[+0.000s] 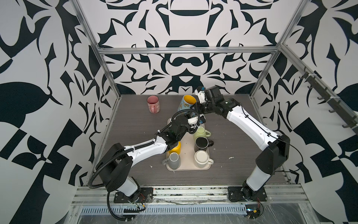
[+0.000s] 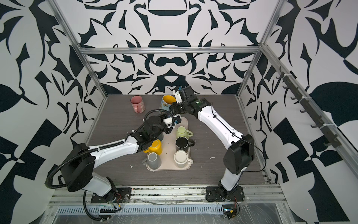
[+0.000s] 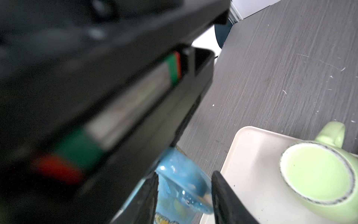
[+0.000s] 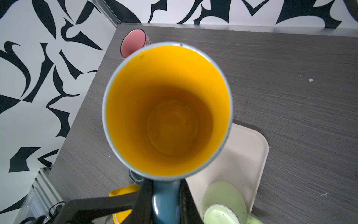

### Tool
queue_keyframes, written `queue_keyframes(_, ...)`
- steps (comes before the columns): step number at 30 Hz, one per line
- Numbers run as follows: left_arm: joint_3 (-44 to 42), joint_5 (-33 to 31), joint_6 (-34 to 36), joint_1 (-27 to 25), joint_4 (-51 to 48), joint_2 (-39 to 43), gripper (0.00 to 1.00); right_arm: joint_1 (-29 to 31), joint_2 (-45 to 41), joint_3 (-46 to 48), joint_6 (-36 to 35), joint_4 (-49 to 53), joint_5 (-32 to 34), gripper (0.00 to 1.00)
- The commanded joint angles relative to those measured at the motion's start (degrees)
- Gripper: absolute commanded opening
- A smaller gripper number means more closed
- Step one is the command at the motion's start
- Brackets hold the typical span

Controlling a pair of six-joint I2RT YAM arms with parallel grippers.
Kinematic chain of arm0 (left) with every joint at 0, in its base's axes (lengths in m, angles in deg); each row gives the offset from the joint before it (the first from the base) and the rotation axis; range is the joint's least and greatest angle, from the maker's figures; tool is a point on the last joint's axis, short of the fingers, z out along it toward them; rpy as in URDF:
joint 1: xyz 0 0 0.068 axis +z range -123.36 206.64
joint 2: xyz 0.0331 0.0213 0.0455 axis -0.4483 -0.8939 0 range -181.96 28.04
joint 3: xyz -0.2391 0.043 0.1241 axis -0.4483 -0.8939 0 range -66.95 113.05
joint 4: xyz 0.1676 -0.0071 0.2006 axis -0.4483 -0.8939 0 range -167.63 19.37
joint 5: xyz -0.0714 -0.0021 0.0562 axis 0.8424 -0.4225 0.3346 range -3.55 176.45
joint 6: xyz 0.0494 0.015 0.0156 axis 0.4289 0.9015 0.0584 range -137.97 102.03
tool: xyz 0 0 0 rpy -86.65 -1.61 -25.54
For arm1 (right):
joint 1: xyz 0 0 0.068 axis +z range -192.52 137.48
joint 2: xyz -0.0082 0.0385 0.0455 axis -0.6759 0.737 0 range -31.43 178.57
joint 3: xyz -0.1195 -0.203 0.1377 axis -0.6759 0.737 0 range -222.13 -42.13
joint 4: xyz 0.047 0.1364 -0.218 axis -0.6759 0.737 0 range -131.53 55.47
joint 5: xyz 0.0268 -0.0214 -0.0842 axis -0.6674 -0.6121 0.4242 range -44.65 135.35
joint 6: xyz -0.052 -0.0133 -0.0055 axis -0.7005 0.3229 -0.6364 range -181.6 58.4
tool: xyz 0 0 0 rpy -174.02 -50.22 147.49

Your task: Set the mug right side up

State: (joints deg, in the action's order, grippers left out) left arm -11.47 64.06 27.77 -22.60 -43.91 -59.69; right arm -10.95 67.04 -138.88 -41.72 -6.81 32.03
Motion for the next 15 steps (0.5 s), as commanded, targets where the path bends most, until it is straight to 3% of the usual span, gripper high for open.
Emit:
queue_keyframes(1,1.7,-3.9,-1.8,1.5,11.4,5.8,0.48,0.3,1.4,-2.4,-0.6,0.5,0.0,0.00)
queue_keyframes(15,-1.8,-4.5,-2.8,1.5,6.3,11.2,0.49,-1.5,9.1,-8.8,1.2,-7.6,-0.9,0.00)
